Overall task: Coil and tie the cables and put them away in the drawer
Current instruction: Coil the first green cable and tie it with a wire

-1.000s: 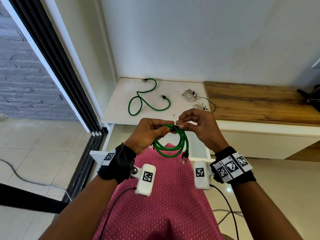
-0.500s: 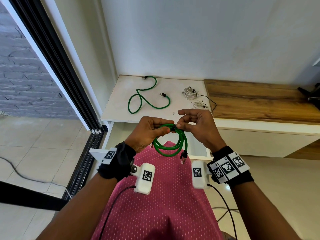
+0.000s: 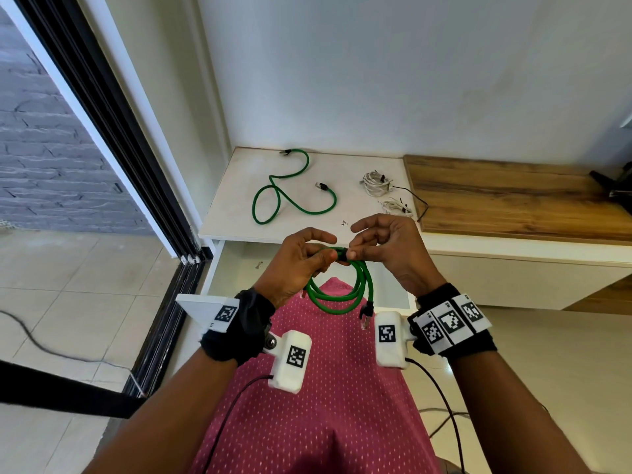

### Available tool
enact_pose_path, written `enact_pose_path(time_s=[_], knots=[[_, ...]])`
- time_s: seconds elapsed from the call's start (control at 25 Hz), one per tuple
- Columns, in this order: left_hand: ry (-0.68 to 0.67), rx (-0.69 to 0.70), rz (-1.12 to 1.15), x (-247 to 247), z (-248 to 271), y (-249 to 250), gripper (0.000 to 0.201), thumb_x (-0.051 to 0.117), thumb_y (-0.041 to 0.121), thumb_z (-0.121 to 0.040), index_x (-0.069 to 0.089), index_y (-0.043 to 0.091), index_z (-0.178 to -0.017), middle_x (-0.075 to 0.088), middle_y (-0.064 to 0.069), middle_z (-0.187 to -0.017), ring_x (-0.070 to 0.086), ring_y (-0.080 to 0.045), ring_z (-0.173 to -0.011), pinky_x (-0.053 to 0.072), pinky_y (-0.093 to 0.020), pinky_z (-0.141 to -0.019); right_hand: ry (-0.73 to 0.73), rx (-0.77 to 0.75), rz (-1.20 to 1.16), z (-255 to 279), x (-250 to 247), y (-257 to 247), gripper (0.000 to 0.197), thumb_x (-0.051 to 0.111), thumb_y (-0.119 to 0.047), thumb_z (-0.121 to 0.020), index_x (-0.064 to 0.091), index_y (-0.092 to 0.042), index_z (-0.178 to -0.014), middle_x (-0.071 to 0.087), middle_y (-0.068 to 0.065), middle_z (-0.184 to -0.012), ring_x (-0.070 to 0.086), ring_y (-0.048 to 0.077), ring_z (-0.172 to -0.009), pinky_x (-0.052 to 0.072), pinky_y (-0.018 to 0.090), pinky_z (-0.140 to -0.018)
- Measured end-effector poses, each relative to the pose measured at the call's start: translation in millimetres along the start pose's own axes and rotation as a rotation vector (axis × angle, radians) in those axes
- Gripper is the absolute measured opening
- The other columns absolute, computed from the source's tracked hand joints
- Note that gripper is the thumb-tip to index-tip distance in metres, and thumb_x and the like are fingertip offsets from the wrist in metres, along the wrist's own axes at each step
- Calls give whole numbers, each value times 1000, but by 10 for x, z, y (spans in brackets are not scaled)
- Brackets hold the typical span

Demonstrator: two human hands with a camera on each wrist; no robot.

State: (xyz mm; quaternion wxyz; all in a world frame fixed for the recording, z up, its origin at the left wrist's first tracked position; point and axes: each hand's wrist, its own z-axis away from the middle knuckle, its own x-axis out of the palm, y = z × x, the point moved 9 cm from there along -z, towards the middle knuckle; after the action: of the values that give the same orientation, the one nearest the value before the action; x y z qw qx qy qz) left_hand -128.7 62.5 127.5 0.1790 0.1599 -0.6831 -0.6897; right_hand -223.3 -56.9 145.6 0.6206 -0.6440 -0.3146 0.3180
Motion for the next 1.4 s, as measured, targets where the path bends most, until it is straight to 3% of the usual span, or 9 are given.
enact_pose_path(time_s=[0.16,0.32,0.52,0.64,0.76,1.04,1.2,1.32,1.4], knots=[[56,2,-8,-7,-32,-12,3,58,4,-92,58,6,-94,70,3,-64,45,-17,-62,42,-23,-57,16,8,-91,-11,23,87,38,76,14,-64,62,7,-98,67,7,-66,64,14,-59,54,23,-61],[127,-16,-44,-57,-82,-96,5,56,8,-94,58,6,-90,63,5,-57,44,-14,-55,39,-23,-55,37,55,-107,20,29,224,44,81,-4,-55,66,0,-96,68,11,-85,67,16,-76,57,25,-72],[135,-13,-164,-62,-114,-164,10,52,15,-98,60,13,-91,59,1,-65,49,-10,-57,41,-24,-59,7,28,45,51,75,249,46,83,5,-60,68,-4,-103,73,15,-94,71,25,-88,58,34,-79],[149,4,-163,-86,-96,-129,10,49,13,-98,56,17,-93,60,-10,-71,50,-10,-60,41,-26,-61,25,4,-81,79,36,229,30,72,9,-73,68,-2,-100,74,13,-91,71,25,-84,58,30,-77],[112,1,-143,-67,-66,-159,12,49,8,-98,57,17,-98,65,-27,-86,46,-10,-61,41,-27,-62,16,37,-156,97,17,239,22,69,8,-74,69,2,-95,73,19,-89,71,33,-80,59,37,-76],[48,57,-82,1,-30,-112,16,56,2,-93,60,11,-105,72,-6,-95,65,-10,-86,48,-19,-72,87,136,-281,112,-48,268,29,77,3,-57,66,2,-83,72,17,-74,71,28,-68,60,38,-73],[70,67,-116,4,-11,-112,11,52,8,-96,60,12,-102,70,-6,-88,58,-3,-68,44,-18,-64,102,137,-279,107,-34,299,26,76,8,-59,64,1,-81,71,13,-68,70,25,-65,60,37,-70],[187,89,-110,-49,-42,-108,10,51,16,-98,59,12,-96,67,-9,-77,45,-10,-58,40,-23,-58,62,136,-242,75,51,318,30,77,7,-63,66,2,-91,73,13,-78,71,25,-74,59,33,-73],[276,87,-122,-93,-46,-121,11,51,21,-98,57,18,-90,64,-11,-73,45,-15,-56,39,-27,-55,18,144,-128,78,128,348,37,79,5,-64,67,2,-99,74,16,-88,71,28,-82,59,37,-78]])
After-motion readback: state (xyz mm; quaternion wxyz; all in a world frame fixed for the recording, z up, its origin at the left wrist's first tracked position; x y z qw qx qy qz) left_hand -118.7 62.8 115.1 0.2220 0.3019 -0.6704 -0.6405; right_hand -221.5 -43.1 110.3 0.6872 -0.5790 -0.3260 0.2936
